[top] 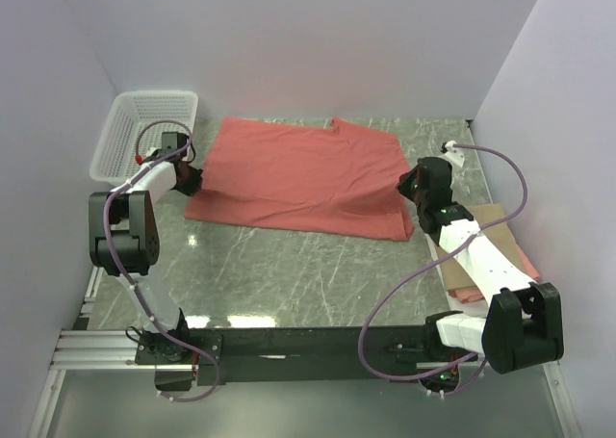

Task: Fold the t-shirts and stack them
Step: Fold the tshirt

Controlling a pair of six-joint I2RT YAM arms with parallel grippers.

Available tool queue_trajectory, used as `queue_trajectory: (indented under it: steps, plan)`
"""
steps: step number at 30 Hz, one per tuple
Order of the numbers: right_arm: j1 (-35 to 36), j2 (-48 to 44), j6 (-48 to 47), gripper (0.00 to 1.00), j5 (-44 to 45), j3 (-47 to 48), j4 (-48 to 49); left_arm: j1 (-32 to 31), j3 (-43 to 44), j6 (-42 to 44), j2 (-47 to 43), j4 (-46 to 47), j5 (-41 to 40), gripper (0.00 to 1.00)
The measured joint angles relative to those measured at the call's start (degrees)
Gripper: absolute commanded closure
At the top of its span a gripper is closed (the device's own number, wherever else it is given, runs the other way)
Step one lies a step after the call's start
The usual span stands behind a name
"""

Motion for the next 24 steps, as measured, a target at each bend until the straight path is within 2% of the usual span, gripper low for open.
queue_trajectory:
  steps: [24]
  plan:
    - [-2.0,0.1,0.0,1.00,-0.9,0.0,0.0,-0.3,4.7,0.0,2.1,-2.9,0.4,0.99]
